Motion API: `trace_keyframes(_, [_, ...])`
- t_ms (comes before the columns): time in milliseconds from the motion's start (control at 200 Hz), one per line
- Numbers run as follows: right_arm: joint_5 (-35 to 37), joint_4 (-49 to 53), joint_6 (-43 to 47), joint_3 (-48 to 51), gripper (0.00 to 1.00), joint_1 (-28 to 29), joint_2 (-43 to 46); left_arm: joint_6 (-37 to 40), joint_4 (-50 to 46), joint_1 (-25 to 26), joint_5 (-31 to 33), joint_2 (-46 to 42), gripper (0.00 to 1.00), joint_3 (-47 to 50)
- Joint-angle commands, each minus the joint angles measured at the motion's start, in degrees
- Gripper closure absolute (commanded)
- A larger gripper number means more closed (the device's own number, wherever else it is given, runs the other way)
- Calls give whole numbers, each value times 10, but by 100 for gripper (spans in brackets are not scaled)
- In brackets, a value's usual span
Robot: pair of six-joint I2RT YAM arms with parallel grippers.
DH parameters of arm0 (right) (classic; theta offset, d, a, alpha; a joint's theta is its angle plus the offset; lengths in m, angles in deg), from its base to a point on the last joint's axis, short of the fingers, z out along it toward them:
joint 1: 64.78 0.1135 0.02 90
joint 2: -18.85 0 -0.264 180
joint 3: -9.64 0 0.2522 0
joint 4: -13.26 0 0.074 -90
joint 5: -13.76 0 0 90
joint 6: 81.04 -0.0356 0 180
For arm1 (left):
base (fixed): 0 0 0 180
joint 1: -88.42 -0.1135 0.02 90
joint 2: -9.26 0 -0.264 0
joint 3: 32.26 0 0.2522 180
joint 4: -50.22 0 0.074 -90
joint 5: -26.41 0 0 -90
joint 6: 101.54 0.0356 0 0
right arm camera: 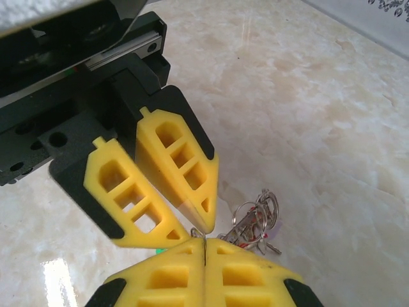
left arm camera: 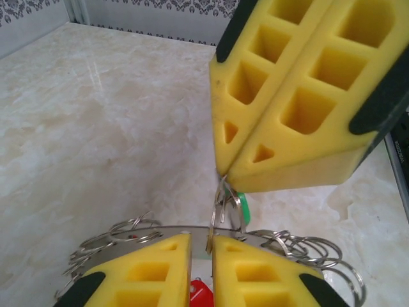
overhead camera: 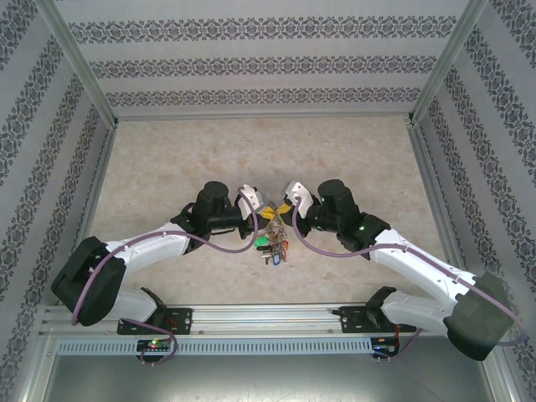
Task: Put the keys on the keyring
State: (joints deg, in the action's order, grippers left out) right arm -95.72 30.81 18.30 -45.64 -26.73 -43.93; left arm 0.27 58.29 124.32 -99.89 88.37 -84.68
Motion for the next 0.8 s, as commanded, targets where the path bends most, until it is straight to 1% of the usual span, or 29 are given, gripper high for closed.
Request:
trace_keyframes(0, [3,-10,13,-22,100,7,12,27,-37,1,-20,4,82,-24])
trace_keyframes(185, [1,-7,14,-22,100,6,13,65,-99,2,-32,0,79,-57])
trace_keyframes(525, [-8,-6,15,-23,100,7,13,94,-148,2,-30,10,77,-83])
trace_keyframes(794, [-21,-7,16,-25,100,6,8,108,-165,2,-20,22,77,-102])
